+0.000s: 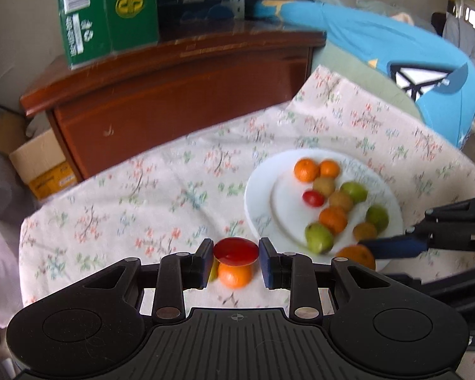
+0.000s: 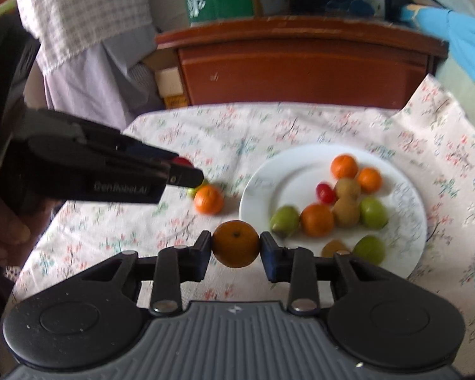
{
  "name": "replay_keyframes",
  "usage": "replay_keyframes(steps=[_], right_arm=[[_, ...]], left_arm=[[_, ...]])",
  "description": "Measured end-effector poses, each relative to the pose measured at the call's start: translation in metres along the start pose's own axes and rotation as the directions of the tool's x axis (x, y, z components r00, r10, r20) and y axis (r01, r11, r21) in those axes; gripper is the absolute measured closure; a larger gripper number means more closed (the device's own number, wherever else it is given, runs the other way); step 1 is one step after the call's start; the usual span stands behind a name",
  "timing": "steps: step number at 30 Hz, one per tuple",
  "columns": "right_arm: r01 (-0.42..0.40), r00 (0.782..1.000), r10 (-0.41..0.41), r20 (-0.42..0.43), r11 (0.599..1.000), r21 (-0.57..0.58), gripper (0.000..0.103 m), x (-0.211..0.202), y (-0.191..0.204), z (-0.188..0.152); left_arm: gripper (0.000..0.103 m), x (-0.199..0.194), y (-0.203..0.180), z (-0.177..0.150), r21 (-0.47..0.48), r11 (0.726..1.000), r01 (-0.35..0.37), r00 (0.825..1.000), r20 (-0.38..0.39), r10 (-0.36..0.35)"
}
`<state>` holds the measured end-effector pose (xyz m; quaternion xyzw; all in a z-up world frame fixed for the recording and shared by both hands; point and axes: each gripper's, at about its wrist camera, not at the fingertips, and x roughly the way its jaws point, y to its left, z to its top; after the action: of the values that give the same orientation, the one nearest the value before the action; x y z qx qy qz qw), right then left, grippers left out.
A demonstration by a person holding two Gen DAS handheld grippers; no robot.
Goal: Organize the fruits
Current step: 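Carry the tomato onto the plate with the left tool while the right places the mandarin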
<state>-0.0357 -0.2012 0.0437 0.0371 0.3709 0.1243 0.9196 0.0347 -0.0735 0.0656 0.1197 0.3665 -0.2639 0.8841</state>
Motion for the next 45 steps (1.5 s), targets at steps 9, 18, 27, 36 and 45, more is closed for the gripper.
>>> replay_keyframes(steps=[9,18,27,36,45], right_arm=[[0.052,0.994,-0.056,0.092,0.997,0.050,0.070,-0.021,-0.025,0.019],[0.119,0.987,-0.131,0.087,0.984,0.134,0.070,-0.017,-0.050,0.016],[0.155,0.984,-0.170,0.053,0.965,0.212,0.070,-0.004,-0.067,0.010],[0.184,0.981,-0.194,0.015,0.948,0.261,0.069,0.008,-0.075,0.007],[0.185,0.978,-0.208,0.034,0.926,0.329,0.068,0.007,-0.084,0.005]], left_arm=[[0.075,0.006,-0.017,0.015,0.020,1.000,0.017,0.999,0.039,-0.018],[0.075,0.032,-0.025,0.018,0.025,0.999,0.027,0.999,0.017,-0.028],[0.075,0.049,-0.028,0.017,0.025,0.999,0.026,1.000,-0.009,-0.026],[0.075,0.061,-0.030,0.017,0.012,0.999,0.040,0.999,-0.033,-0.039],[0.050,0.056,-0.027,0.020,-0.030,0.999,0.031,0.999,-0.014,-0.032]])
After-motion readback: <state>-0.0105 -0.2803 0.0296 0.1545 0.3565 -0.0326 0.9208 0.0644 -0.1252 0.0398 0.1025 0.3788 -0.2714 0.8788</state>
